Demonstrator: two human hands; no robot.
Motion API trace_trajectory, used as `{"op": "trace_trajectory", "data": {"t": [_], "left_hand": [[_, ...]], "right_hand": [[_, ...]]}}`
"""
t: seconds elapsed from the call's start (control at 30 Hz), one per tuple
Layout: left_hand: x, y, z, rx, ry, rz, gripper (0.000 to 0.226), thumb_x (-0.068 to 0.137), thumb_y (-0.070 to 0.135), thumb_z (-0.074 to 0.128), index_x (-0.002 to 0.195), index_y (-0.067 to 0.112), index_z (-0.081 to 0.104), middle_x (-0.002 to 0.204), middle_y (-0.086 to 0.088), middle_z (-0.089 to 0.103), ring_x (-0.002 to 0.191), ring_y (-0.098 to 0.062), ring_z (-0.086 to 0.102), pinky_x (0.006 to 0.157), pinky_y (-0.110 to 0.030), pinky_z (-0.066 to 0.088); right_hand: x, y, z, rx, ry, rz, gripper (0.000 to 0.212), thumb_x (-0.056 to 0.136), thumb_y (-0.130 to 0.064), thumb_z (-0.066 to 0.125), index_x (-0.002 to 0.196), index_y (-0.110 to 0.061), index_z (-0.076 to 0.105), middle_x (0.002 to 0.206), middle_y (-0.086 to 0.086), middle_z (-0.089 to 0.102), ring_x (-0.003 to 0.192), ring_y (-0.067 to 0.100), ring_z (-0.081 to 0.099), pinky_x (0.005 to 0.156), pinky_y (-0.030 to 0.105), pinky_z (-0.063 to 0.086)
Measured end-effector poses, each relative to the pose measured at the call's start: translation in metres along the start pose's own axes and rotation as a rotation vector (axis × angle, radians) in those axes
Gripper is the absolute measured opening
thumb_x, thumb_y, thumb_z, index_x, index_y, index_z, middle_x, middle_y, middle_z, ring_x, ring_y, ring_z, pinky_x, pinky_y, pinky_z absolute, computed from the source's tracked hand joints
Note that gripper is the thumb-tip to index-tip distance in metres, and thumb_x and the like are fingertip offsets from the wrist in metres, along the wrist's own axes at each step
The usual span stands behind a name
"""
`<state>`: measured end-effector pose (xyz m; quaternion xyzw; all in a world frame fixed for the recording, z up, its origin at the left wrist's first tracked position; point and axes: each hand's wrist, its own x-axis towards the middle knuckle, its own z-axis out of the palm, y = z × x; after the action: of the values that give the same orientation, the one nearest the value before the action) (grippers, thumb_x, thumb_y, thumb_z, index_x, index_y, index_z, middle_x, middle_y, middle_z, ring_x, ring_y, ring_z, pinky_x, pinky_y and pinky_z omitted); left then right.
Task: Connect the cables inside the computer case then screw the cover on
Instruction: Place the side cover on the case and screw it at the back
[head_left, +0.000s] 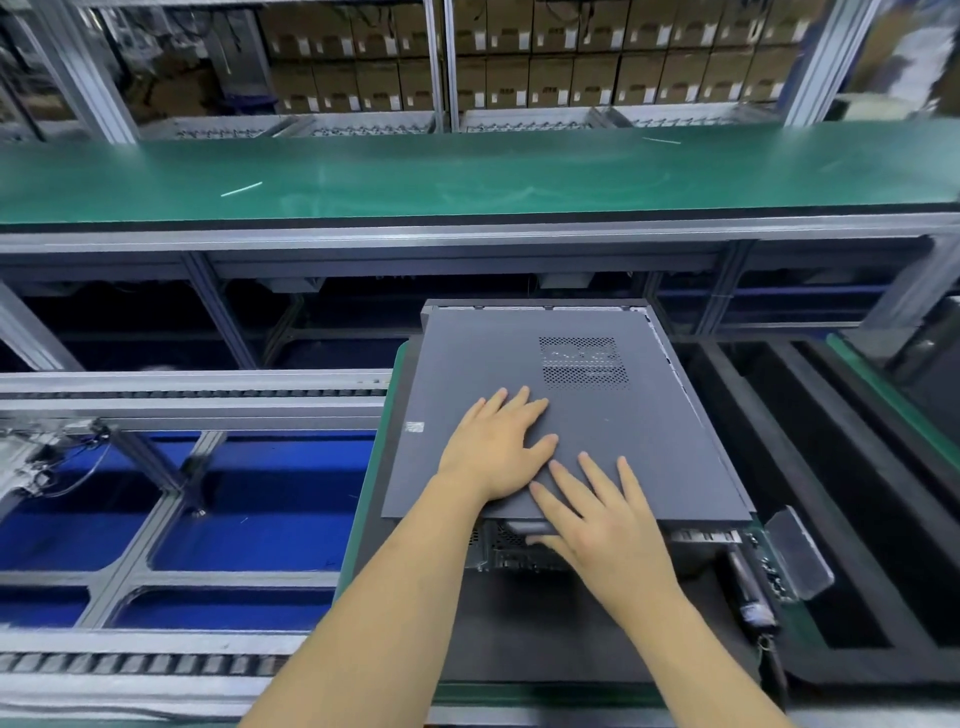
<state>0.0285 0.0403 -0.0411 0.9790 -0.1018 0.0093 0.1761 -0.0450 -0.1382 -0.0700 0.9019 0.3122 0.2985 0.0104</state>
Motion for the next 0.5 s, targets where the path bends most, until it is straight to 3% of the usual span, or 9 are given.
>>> {"op": "trace_trajectory", "data": {"t": [0.17, 0.3, 0.4, 0.5], "left_hand": [[0.001, 0.002, -0.010, -0.127, 0.060, -0.037, 0.057, 0.098, 0.051, 0.041, 0.152, 0.034, 0.032, 0.163, 0.007, 0.024, 0.150, -0.014, 0.017, 0.123, -0.033, 0.013], [0.007, 0.010, -0.021, -0.263, 0.142, -0.067, 0.056, 0.096, 0.052, 0.045, 0.150, 0.038, 0.036, 0.162, 0.010, 0.025, 0.148, -0.010, 0.021, 0.118, -0.036, 0.027], [0.006, 0.016, -0.011, -0.236, 0.118, -0.038, 0.054, 0.098, 0.048, 0.045, 0.149, 0.035, 0.038, 0.162, 0.007, 0.027, 0.149, -0.011, 0.022, 0.120, -0.035, 0.021], [0.006, 0.019, 0.004, -0.034, 0.057, -0.005, 0.052, 0.100, 0.045, 0.040, 0.151, 0.031, 0.037, 0.162, 0.003, 0.026, 0.150, -0.015, 0.017, 0.123, -0.034, 0.009]], "right_hand": [[0.017, 0.015, -0.006, 0.055, 0.155, -0.145, 0.047, 0.069, -0.040, 0.091, 0.106, -0.014, 0.079, 0.112, 0.009, 0.075, 0.105, 0.029, 0.072, 0.088, 0.053, 0.058], [0.021, 0.029, -0.010, 0.062, 0.237, -0.165, 0.039, 0.075, -0.036, 0.086, 0.106, -0.014, 0.078, 0.113, 0.008, 0.075, 0.103, 0.029, 0.073, 0.090, 0.052, 0.057], [0.010, 0.029, -0.001, 0.079, 0.219, -0.107, 0.046, 0.068, -0.042, 0.090, 0.103, -0.014, 0.080, 0.112, 0.009, 0.075, 0.103, 0.028, 0.073, 0.089, 0.055, 0.057], [0.002, 0.026, 0.009, 0.152, 0.173, -0.055, 0.059, 0.055, -0.050, 0.095, 0.099, -0.014, 0.081, 0.112, 0.009, 0.075, 0.103, 0.029, 0.073, 0.088, 0.055, 0.057]]}}
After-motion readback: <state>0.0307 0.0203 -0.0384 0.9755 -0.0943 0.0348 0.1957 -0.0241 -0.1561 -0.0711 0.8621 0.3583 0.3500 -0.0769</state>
